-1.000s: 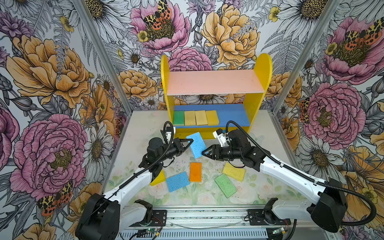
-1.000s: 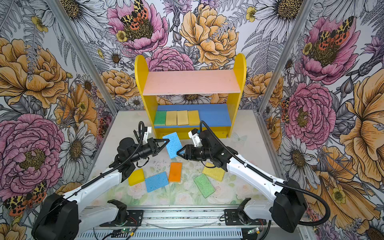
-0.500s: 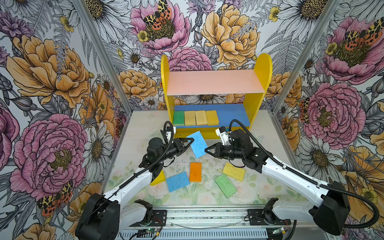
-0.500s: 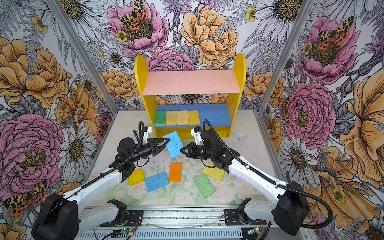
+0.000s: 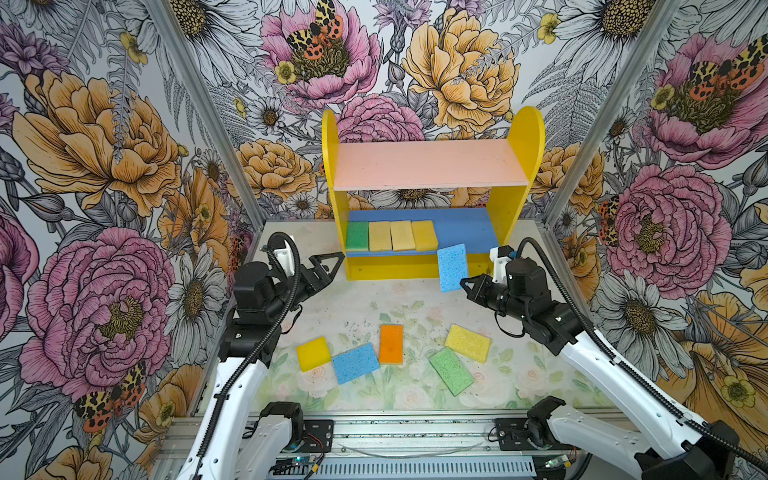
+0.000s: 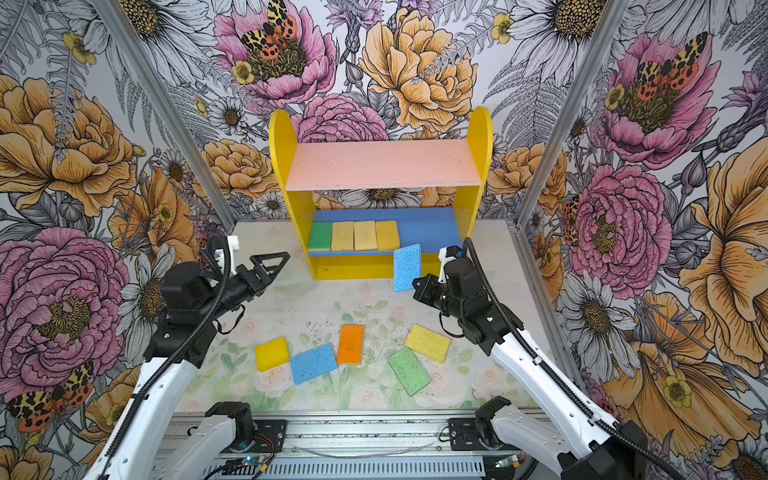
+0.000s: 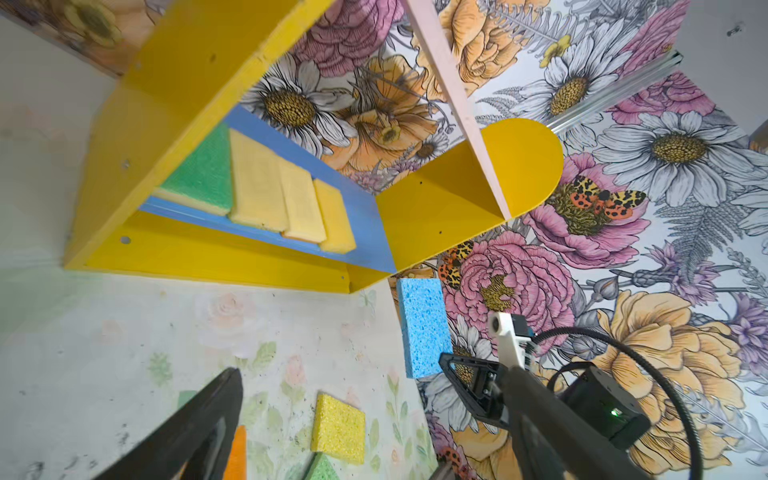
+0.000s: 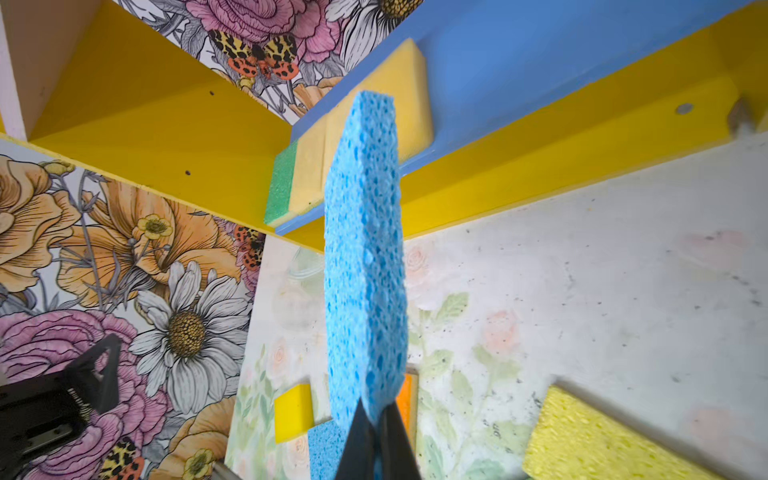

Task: Place and organize the cleaning sponges onto the shelf
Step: 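Carry the blue sponge to the blue shelf while the left gripper withdraws, then lower the blue sponge beside the shelved yellow sponges and press it into line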

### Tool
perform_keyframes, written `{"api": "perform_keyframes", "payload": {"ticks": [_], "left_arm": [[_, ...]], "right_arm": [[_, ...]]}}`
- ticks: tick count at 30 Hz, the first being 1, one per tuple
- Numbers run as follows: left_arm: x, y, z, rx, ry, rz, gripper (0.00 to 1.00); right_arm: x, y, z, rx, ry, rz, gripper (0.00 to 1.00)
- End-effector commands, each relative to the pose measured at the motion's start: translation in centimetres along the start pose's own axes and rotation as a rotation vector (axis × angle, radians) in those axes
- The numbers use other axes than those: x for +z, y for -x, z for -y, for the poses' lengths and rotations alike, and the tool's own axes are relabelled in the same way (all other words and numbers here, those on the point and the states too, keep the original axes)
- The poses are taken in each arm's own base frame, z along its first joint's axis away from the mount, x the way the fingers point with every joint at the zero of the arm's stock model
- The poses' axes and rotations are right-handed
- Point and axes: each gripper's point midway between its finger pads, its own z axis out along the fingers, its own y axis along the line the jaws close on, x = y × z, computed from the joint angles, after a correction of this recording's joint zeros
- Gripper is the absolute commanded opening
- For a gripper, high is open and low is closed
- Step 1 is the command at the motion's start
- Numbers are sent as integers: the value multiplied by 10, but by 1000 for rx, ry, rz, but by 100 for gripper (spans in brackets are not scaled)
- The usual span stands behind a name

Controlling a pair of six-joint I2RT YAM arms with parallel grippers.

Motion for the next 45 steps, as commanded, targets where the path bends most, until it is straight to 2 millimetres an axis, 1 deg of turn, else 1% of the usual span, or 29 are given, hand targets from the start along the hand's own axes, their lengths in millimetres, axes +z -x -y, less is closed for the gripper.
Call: {"api": "perform_keyframes", "payload": {"ticks": [1, 4, 8, 12, 15, 17, 19, 28, 39, 45], "left_arm": [[-14, -23, -52, 14, 181, -81, 99], [-20, -24, -69, 43, 234, -71, 99], [-22, -34, -87, 75, 278, -78, 99], [-23, -51, -108, 79, 323, -96, 99], [-23, -53, -98, 114, 299, -102, 99], [-22, -55, -103, 103, 313, -99, 99], [-20, -56, -103, 100, 306, -109, 99], [-16, -60, -103, 99, 303, -127, 99], [-14, -65, -99, 111, 294, -138, 99], [-14, -67, -97, 116, 288, -144, 99]], "right_arm": [[-10, 30, 15, -161, -173, 91, 1], [-3, 46, 18, -230, -243, 109, 1], [6, 69, 19, -290, -324, 153, 0], [27, 82, 18, -331, -368, 143, 0], [40, 90, 20, -335, -373, 142, 0], [47, 95, 19, -332, -364, 151, 0], [54, 100, 22, -321, -360, 156, 0], [83, 106, 30, -274, -327, 145, 0], [104, 119, 34, -200, -272, 152, 0], [117, 125, 45, -141, -233, 137, 0]]}}
